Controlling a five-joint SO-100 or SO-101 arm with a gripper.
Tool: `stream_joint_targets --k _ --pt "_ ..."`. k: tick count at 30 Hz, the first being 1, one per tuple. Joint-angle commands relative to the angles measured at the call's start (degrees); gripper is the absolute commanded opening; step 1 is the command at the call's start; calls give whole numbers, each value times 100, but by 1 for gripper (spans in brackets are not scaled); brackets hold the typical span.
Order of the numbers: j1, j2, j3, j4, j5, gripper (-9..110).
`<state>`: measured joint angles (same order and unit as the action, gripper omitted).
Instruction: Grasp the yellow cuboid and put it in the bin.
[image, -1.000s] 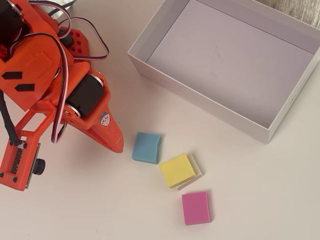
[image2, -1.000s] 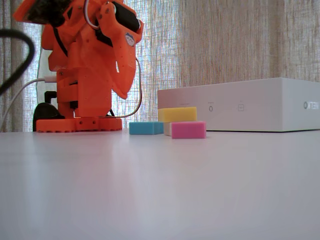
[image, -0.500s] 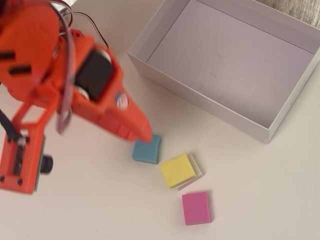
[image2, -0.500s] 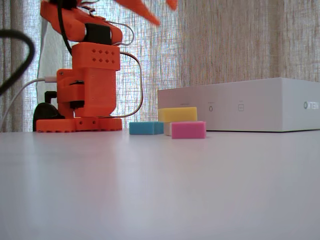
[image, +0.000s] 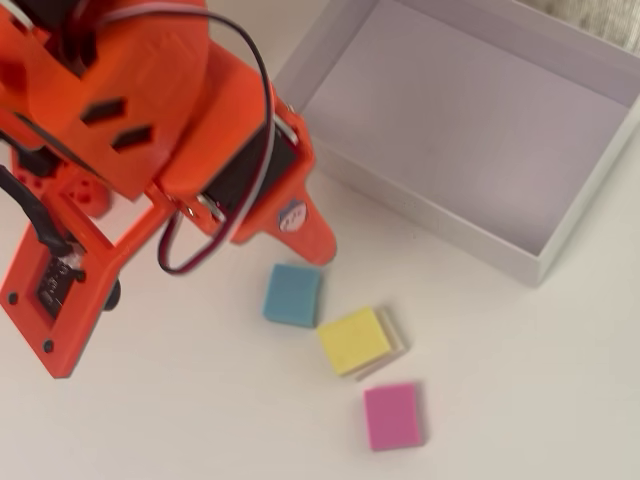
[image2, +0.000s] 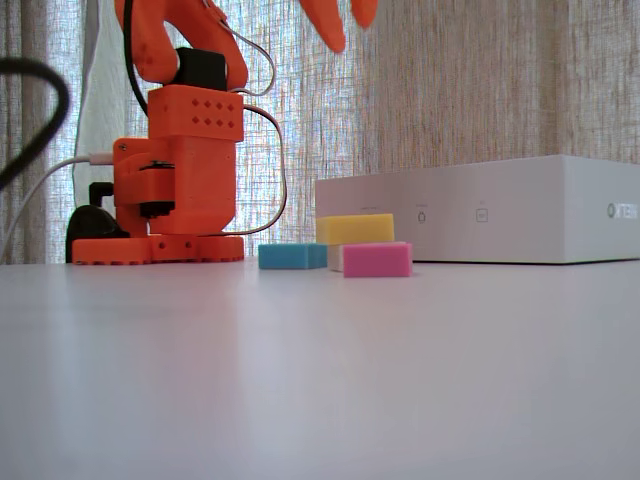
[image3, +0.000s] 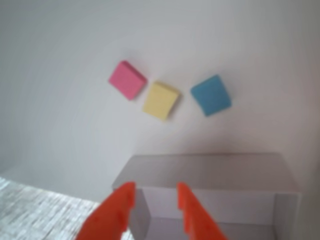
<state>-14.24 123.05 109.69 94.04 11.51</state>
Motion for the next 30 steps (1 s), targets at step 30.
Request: stream_joint_targets --k 30 --pt "756 -1758 782 -2294 149 22"
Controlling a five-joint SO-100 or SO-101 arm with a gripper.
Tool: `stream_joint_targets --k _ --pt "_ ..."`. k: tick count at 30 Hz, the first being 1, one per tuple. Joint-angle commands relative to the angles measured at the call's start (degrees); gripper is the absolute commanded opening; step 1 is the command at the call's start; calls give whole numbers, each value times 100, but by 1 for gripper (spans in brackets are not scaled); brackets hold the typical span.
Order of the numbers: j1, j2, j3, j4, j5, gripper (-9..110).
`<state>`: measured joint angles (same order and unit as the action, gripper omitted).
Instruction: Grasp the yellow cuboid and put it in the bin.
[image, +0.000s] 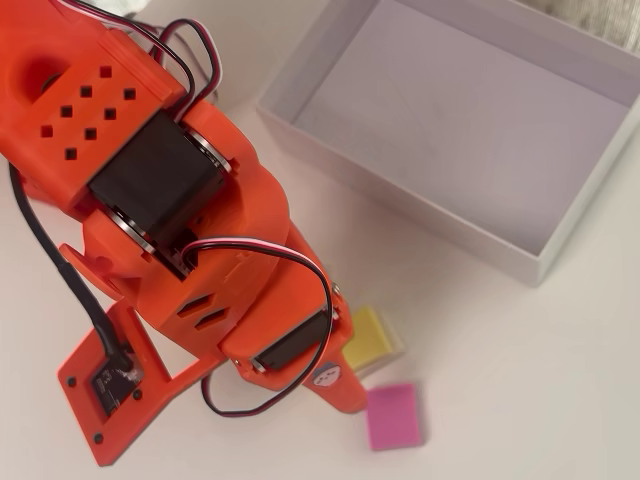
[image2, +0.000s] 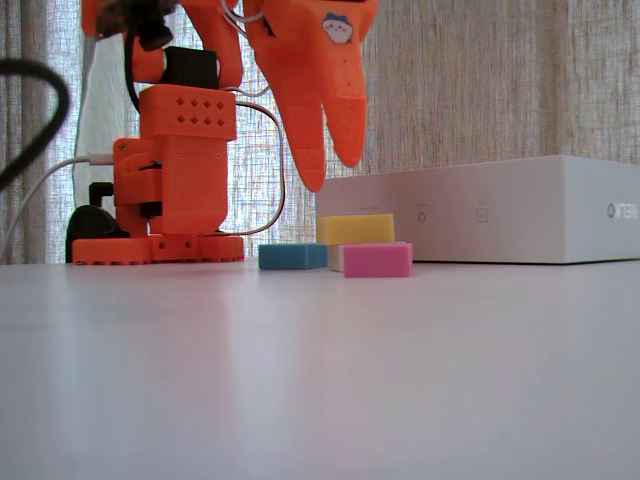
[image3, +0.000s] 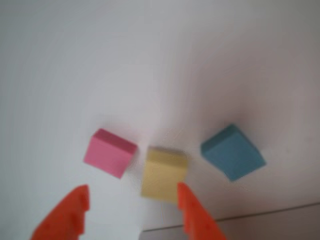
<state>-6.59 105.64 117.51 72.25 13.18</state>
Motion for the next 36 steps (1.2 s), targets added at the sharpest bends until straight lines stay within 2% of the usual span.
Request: stream_joint_targets --k 1,29,36 --pt "-35 -26 35 -149 -18 22" --pt "-360 -308 264 -158 70 22" --pt "-431 -229 272 -132 53 18"
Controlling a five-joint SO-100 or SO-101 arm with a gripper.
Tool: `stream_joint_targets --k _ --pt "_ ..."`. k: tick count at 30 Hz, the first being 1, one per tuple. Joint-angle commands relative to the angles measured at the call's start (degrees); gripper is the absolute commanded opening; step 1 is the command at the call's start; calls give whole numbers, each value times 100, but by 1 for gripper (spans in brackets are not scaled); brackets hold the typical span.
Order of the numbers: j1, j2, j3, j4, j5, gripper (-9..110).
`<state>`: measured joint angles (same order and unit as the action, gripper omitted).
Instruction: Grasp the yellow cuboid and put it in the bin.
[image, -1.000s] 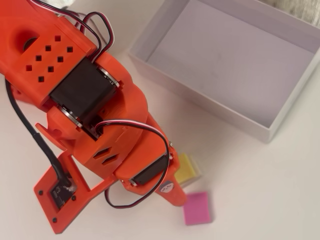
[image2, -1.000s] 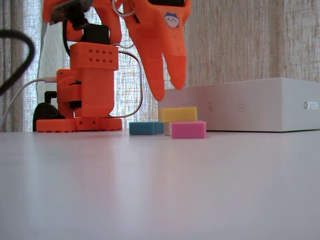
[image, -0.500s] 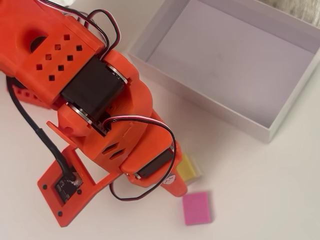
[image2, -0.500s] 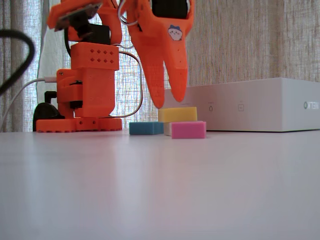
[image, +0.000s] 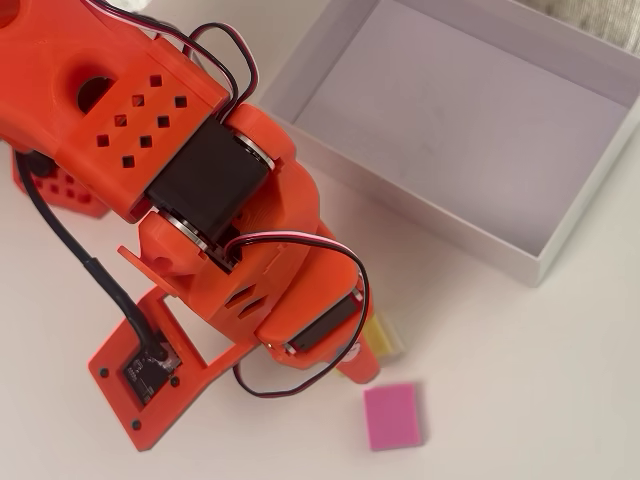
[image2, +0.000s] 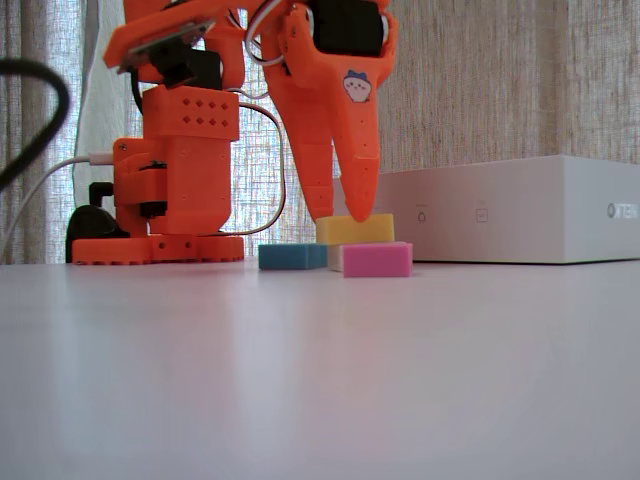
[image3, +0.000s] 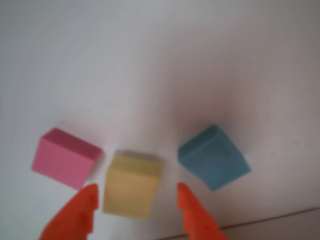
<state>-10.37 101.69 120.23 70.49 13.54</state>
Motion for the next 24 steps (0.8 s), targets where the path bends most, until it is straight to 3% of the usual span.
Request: stream_joint_targets --k 1,24 --pt "-53 167 0 44 35 18" --pt "141 -9 35 -352 44 14"
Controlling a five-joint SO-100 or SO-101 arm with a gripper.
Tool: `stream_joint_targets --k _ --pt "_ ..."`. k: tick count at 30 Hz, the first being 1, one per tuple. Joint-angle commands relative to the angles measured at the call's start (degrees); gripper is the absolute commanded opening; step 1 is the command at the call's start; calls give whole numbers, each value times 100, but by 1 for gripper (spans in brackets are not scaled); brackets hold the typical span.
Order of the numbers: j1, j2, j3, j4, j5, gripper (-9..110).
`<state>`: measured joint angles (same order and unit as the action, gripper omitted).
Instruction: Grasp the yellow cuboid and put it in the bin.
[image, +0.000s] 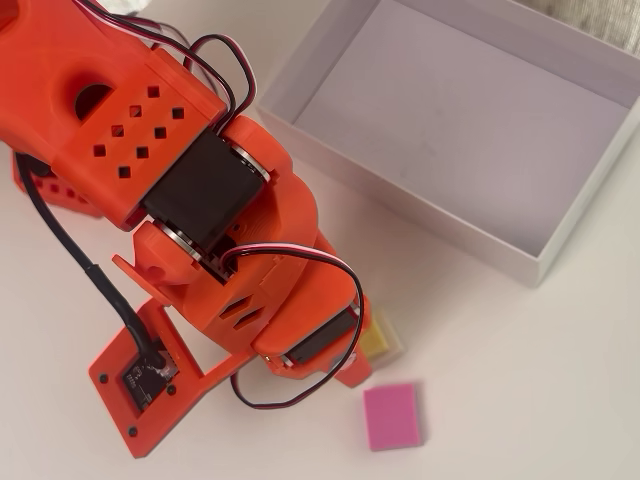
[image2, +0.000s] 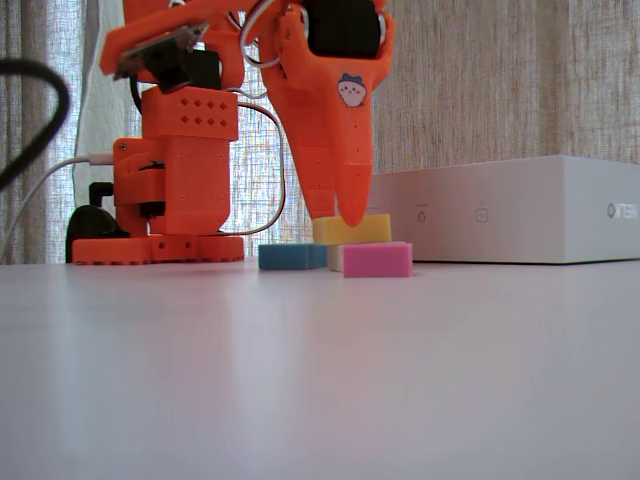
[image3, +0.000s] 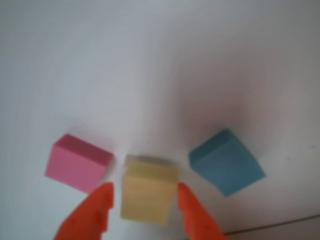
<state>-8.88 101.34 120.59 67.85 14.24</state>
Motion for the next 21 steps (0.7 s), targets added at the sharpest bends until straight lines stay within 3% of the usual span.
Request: stream_joint_targets --k 1,21 --pt "0 35 0 -97 -26 14" --pt "141 53 0 -167 -70 5"
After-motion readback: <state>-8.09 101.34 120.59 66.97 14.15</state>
